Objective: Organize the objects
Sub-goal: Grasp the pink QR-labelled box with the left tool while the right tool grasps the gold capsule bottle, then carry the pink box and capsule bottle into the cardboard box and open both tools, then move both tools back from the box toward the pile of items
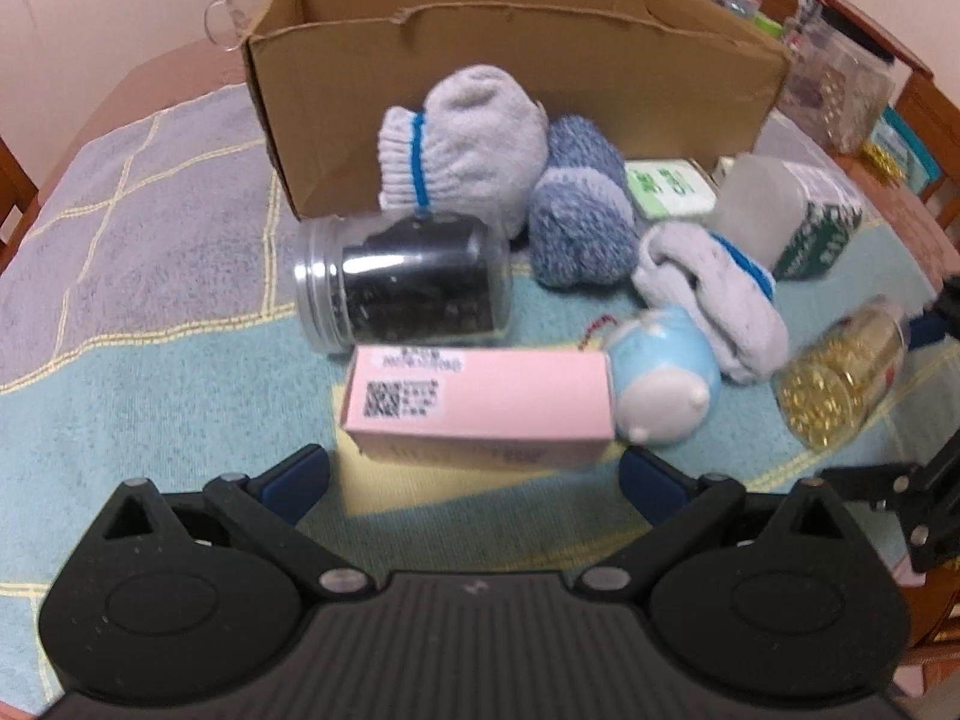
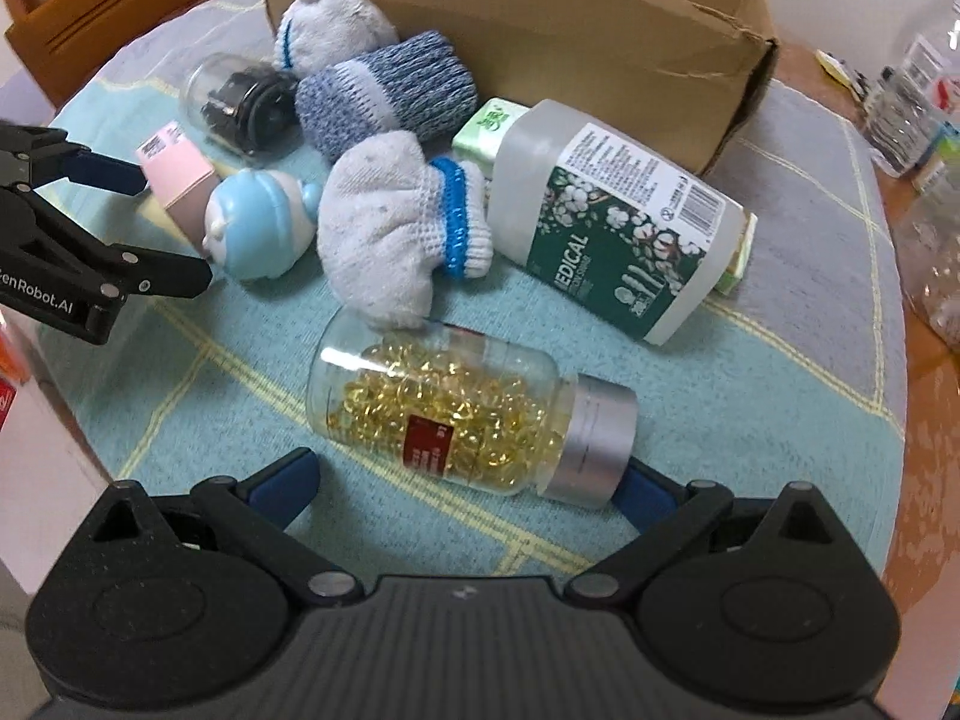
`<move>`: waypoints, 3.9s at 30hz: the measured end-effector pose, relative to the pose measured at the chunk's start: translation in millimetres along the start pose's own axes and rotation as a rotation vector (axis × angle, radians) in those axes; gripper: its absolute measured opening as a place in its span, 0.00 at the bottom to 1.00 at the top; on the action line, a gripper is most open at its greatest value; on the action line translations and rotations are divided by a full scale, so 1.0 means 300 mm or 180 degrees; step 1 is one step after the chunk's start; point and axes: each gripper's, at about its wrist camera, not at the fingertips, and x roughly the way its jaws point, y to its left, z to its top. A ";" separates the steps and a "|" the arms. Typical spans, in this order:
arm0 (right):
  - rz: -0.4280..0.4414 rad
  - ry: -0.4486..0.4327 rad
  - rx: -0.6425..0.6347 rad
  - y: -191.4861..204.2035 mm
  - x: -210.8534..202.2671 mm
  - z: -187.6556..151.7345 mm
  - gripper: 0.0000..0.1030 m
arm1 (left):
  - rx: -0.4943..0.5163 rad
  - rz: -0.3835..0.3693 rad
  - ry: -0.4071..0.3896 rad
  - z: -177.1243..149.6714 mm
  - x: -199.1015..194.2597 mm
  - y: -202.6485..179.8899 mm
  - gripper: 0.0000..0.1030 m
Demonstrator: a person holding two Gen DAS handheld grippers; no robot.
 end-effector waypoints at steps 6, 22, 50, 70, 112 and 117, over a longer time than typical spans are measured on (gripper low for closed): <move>-0.0055 -0.0055 0.0110 0.003 -0.001 0.012 1.00 | -0.0075 0.0072 -0.0052 0.019 0.018 0.022 0.99; -0.0097 -0.0037 0.0530 -0.011 0.000 0.070 1.00 | -0.0385 0.0101 -0.0141 0.058 0.011 0.075 0.99; -0.0265 0.0041 0.0614 -0.007 -0.036 0.159 0.93 | -0.0182 -0.0079 0.0026 0.110 -0.045 0.102 0.79; -0.0005 -0.0686 0.0294 -0.155 -0.331 0.496 0.93 | 0.0026 -0.0123 -0.0690 0.561 -0.268 0.108 0.79; -0.0272 -0.1345 0.0720 -0.205 -0.315 0.399 1.00 | 0.0134 -0.0058 -0.0595 0.402 -0.242 0.080 0.97; -0.0157 -0.1043 0.0859 -0.176 -0.277 0.289 1.00 | 0.0099 -0.0130 -0.0488 0.287 -0.238 0.093 0.97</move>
